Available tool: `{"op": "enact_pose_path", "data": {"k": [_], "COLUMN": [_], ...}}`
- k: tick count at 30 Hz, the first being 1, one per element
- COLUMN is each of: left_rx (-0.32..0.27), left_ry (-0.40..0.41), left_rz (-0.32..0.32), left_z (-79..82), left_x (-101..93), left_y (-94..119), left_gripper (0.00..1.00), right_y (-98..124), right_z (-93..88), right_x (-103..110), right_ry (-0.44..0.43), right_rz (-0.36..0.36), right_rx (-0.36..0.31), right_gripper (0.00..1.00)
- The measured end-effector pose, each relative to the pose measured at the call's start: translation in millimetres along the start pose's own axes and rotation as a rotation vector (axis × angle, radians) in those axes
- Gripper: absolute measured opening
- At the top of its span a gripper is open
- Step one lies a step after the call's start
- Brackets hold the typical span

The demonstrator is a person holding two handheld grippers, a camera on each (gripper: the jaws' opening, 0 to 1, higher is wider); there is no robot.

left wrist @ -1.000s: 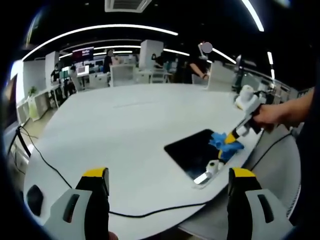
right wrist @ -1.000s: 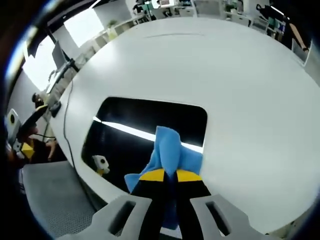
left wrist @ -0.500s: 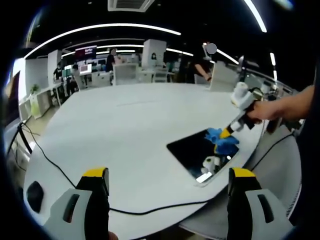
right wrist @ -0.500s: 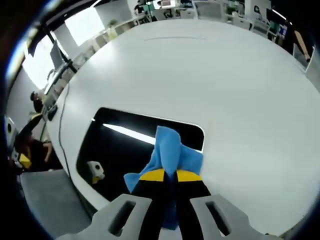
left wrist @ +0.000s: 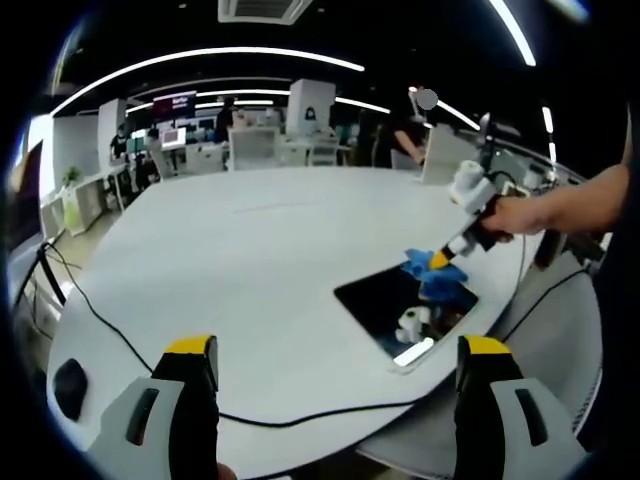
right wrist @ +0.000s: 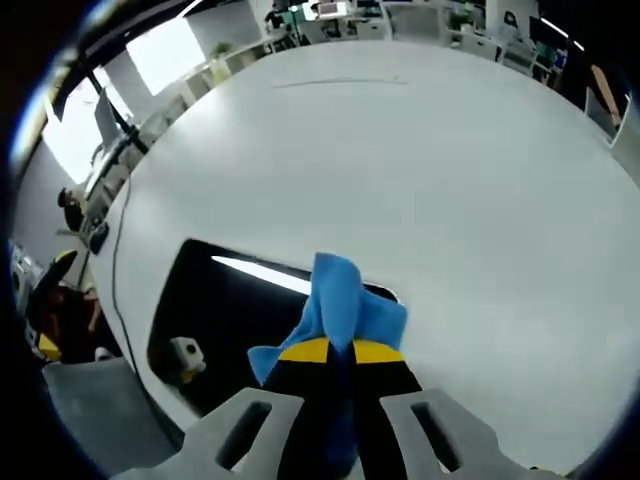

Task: Wipe the mirror surface with the cleaning cloth until all visible marks leave the cleaned area.

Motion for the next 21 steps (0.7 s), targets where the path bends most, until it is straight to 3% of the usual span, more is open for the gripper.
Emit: {"op": "enact_pose_path", "data": {"k": [14,21], "left_rx": [0.000,-0.002], "left_ry": [0.002,0.002], "left_rz": [0.005,0.005], "left_z": [0.1,1.1], "left_x": [0.0,-0.5], "left_y": [2,1], "left_gripper": [1.00,1.00], "right_y": [-15,-16], "right_z": [27.2,28.8], "right_x": [-10,-10], "right_ry": [-0.007,0.001], "right_rz": [-0.016,-0.011], "right_rx": [-0.009,0.019], "right_gripper": [0.01,0.01]}}
Point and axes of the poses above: the point that each gripper's makers call its tool centre point, and the gripper's own axes: y roughly backward along the fingers, x roughly to its left, z roughly out of its top, the point moved 5 cm from there along y, roughly backward along the fingers, and after that the axes turned 4 degrees about -x, right-handed, at the moved point
